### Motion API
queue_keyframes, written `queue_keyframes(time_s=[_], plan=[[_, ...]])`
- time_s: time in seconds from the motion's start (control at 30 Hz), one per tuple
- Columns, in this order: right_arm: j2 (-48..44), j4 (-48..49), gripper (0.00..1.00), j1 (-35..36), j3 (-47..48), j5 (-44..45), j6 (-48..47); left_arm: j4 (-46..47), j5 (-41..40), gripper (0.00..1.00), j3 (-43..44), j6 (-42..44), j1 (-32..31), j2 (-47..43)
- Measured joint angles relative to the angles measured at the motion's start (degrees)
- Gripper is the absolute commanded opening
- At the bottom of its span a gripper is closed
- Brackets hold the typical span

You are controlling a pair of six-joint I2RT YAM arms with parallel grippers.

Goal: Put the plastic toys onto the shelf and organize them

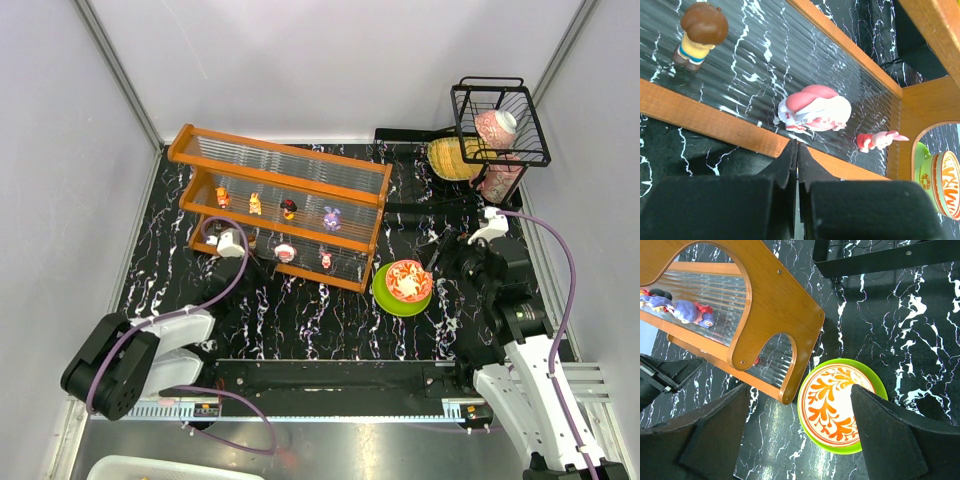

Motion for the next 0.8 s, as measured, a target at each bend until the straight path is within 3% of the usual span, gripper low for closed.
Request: queue_keyframes(time_s=[0.8], plan=[[-0.6,0.0,0.88,0.0,0.0,0.0,0.0,2.4,-0.8,0.00,2.1,0.0,0.0,7.1]])
